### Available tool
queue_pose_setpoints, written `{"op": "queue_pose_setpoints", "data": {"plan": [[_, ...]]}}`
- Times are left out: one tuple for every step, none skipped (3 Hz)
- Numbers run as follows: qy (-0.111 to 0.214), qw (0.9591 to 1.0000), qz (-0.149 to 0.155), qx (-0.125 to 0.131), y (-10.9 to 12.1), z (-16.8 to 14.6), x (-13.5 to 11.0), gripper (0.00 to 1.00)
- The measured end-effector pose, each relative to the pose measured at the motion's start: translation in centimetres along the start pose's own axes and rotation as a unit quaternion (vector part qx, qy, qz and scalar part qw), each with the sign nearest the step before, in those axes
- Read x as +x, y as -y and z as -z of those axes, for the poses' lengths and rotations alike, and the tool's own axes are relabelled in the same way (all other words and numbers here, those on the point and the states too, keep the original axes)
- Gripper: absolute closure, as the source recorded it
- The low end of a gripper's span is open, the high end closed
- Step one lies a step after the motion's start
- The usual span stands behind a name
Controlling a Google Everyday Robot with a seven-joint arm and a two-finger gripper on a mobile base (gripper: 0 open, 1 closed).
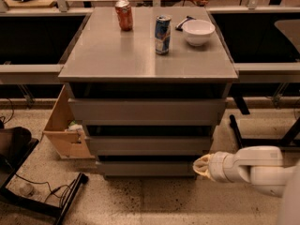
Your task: Close middle drawer
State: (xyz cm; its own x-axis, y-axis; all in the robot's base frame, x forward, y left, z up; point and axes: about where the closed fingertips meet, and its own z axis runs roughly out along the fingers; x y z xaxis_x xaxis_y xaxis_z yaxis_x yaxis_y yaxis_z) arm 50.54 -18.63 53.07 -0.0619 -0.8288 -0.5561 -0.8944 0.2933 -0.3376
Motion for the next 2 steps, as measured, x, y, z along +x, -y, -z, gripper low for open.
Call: {"op": "queue_pose_setpoints", "data": {"plan": [[0.025,0.9991,0.031,0.015,3.1,4.8,-6.0,1.00],[0.075,0.9926,0.078,0.055,9.2,11.8,-14.7,0.74]]}}
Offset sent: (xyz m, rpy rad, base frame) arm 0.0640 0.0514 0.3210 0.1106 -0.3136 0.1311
